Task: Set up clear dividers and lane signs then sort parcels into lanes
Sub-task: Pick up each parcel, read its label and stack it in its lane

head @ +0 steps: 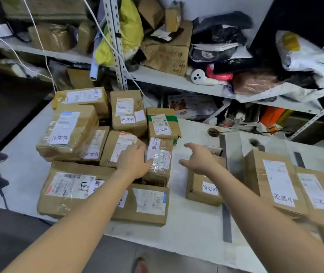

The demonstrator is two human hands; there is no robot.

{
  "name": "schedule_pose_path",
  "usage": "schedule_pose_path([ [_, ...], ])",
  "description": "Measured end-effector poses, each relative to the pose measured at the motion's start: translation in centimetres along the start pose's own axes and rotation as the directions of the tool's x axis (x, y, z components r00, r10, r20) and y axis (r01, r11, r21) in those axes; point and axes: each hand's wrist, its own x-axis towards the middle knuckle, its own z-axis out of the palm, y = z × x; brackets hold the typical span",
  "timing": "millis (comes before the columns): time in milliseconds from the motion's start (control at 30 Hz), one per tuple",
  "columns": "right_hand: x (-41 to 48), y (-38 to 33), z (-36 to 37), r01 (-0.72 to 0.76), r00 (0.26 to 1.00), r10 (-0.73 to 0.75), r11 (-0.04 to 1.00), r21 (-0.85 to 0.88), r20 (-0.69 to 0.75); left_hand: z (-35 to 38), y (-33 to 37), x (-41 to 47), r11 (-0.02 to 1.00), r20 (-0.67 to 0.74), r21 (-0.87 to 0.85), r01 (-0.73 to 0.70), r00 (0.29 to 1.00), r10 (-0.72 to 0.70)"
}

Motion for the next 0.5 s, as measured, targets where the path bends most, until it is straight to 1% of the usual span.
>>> schedule_pose_path([
  [100, 0.7, -0.8, 2.2, -0.04, 0.998, 0.038, 0.998, 0.045, 0.045, 1.8, -0.4, 0.7, 0.999, 0.025, -0.042, -0.019, 0.999, 0.02],
  [233, 1.3, -2.0, 4.7, -0.11, 0.992, 0.094, 0.973, 0.204, 0.088, 3.6, -0.4, 1.6, 0.999, 0.023, 0.003, -0.041, 0.999, 0.041],
  [333, 1.3, -2.6, 6.1, -0.152, 0.986, 0.12, 0.923, 0.354, 0.113, 4.2, 0.1, 2.0, 0.998, 0.049, -0.053, -0.022, 0.998, 0.024],
  [400, 1.4, -2.6, 6.8, -0.165, 0.986, 0.135, 0.891, 0.423, 0.1, 4.2, 0.4, 2.0, 0.997, 0.046, -0.08, -0.012, 0.999, 0.016],
  [500, 1.3, -2.6, 7.0, -0.176, 0.984, 0.154, 0.851, 0.496, 0.085, 4.5, 0.4, 2.0, 0.985, 0.055, -0.17, -0.02, 0.998, 0.029],
])
